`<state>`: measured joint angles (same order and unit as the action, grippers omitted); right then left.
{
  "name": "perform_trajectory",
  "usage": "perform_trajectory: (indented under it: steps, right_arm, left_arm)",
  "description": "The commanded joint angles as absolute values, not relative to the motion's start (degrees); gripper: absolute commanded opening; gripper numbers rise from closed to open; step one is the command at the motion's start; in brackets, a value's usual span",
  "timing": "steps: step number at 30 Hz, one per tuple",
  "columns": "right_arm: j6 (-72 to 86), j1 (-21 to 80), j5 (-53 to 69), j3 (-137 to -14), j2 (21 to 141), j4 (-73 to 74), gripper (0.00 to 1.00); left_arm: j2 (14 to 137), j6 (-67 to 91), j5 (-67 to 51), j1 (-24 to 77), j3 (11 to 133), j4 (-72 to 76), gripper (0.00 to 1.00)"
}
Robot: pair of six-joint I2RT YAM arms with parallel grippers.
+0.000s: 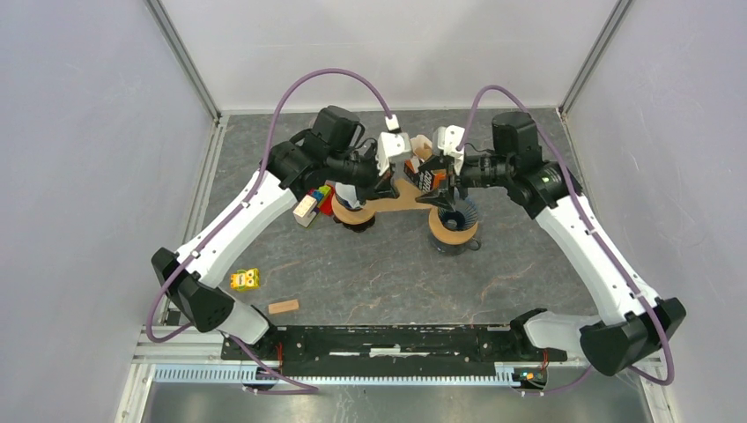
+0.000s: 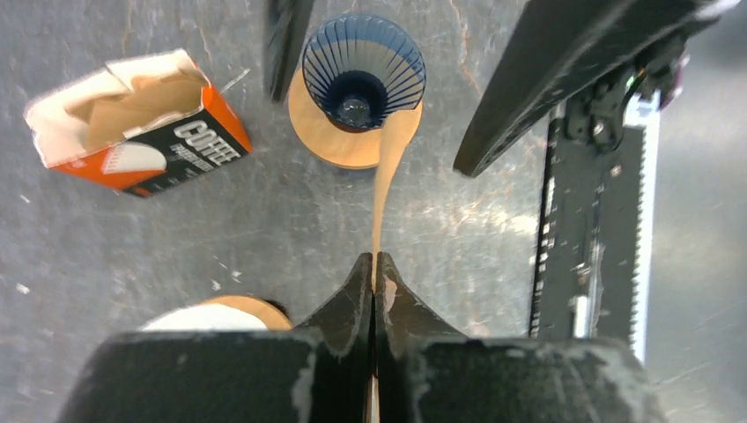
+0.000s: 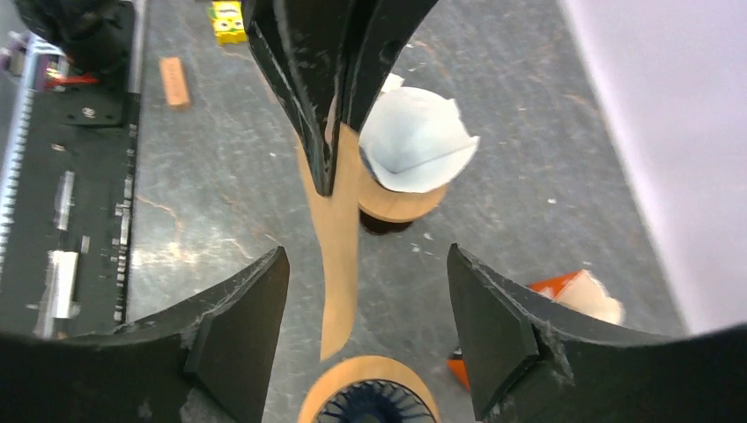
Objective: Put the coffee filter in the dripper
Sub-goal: Place the coffee filter in the coffee dripper.
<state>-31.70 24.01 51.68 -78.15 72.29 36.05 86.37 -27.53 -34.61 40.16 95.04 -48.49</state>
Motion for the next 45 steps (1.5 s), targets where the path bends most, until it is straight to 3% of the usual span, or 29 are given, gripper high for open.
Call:
perform_trajectory:
  steps: [1,7,12,17,19,21,25,27,29,33,39,45]
  right_arm:
    - [-33.9,24.2,45.3,-77.1,67.6,32.7,0.78]
    - [-36.6,24.7,53.0,-78.8,71.4,39.2,0.89]
    - [-33.9,26.7,53.9,-76.9,73.2,36.4,0.82]
    - [-32.0,27.5,60.5,-76.6,76.3,35.5,0.51]
    - [-29.3,27.5,63.2,-75.7,76.8,33.2,0.21]
    - [-25.9,27.4,64.3,-73.7,76.4,29.5,0.00]
    - [-8.8,24.8,67.0,-65.8,72.9,11.8,0.00]
    - [8.6,22.3,69.4,-59.3,70.4,-7.1,0.00]
    - [29.0,21.0,70.2,-51.9,68.5,-29.7,0.00]
    - [58.1,19.4,68.6,-43.8,69.2,-64.5,0.00]
    - [66.3,18.3,65.9,-40.8,68.9,-72.3,0.00]
    - [66.8,18.3,65.5,-39.6,68.0,-72.3,0.00]
  left_arm:
    - [81.2,-3.9,-37.7,38.0,90.8,-38.0,0.02]
    - [77.4,3.3,-39.8,38.1,86.4,-32.2,0.02]
    - [78.9,0.1,-40.2,38.8,88.6,-37.7,0.02]
    - [79.4,-4.3,-38.2,39.6,90.6,-40.1,0.02]
    - [79.6,-5.2,-36.7,39.7,91.6,-40.6,0.02]
    - [79.5,-6.3,-35.7,39.4,91.9,-40.2,0.15]
    - [76.0,-6.8,-41.5,34.7,88.4,-34.5,0.56]
    - [72.4,-5.1,-46.0,30.2,83.4,-28.0,0.73]
    - [69.9,-6.2,-49.6,27.6,79.7,-25.4,0.81]
    - [67.5,-6.2,-56.3,27.0,73.1,-20.4,0.85]
    - [66.9,-8.6,-61.6,26.8,68.0,-15.1,0.81]
    - [69.6,-1.7,-67.5,26.7,66.2,-2.5,0.62]
